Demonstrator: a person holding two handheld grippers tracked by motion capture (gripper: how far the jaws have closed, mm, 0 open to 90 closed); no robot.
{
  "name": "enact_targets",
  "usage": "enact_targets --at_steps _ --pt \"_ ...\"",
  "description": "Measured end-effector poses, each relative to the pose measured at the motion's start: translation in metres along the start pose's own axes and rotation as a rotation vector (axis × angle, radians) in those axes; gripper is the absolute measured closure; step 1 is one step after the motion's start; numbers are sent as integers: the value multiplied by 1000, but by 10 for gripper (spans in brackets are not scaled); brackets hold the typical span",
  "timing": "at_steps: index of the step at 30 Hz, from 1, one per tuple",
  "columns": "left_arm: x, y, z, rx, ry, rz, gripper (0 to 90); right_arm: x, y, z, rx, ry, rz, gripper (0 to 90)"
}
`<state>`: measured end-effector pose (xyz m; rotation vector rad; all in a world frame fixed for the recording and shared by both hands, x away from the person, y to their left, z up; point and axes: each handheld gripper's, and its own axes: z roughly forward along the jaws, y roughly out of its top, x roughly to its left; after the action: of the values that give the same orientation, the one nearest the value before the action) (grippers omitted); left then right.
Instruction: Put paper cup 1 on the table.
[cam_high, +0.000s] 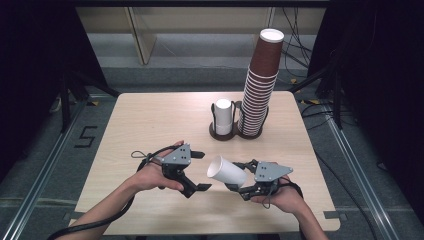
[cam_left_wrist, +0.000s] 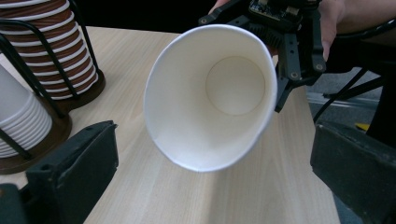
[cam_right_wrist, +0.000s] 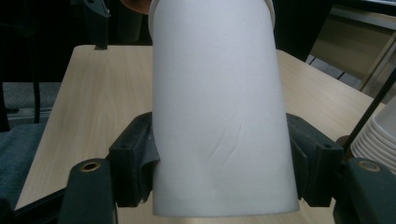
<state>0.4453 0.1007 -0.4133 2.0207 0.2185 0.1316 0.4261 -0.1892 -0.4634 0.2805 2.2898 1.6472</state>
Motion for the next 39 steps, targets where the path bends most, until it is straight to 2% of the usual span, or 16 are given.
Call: enact_targets --at_steps 1,3,4,6,7,8,10,18,19,21,24,26,27,29,33,39 --pt "1 0 2 -3 -16 -13 7 1 0 1 -3 8 12 340" --pt "1 0 3 0 -19 -17 6 1 1 1 7 14 9 340" --pt "3 0 5 2 -22 -24 6 0 1 2 -2 8 -10 339" --pt "4 1 8 -5 -31 -38 7 1 1 3 -5 14 -9 340" --pt "5 1 9 -10 -43 -38 7 1 0 3 -5 16 -13 340" --pt "4 2 10 -1 -34 -26 7 3 0 3 -7 19 2 340" --pt "3 3 11 3 -40 -16 7 3 2 4 2 29 -11 340" --pt "2 4 15 3 -51 -14 9 7 8 6 -15 34 -52 340" --pt "2 3 16 -2 -54 -20 13 8 8 6 -2 51 -35 341" --pt "3 3 17 -4 -70 -14 16 8 8 8 -9 41 -56 341" --pt "3 4 17 -8 -74 -16 27 9 7 9 -8 45 -54 341" --pt "4 6 16 -16 -62 -17 45 9 6 9 -4 52 -52 341" --pt "3 6 16 -17 -61 -17 59 8 6 10 -15 40 -68 341" --pt "3 6 16 -24 -74 -11 87 8 5 10 -16 38 -58 341" --pt "2 5 17 -25 -70 -11 117 8 6 10 -18 42 -66 341" --pt "3 3 18 -8 -72 -10 148 9 6 10 -13 47 -56 341"
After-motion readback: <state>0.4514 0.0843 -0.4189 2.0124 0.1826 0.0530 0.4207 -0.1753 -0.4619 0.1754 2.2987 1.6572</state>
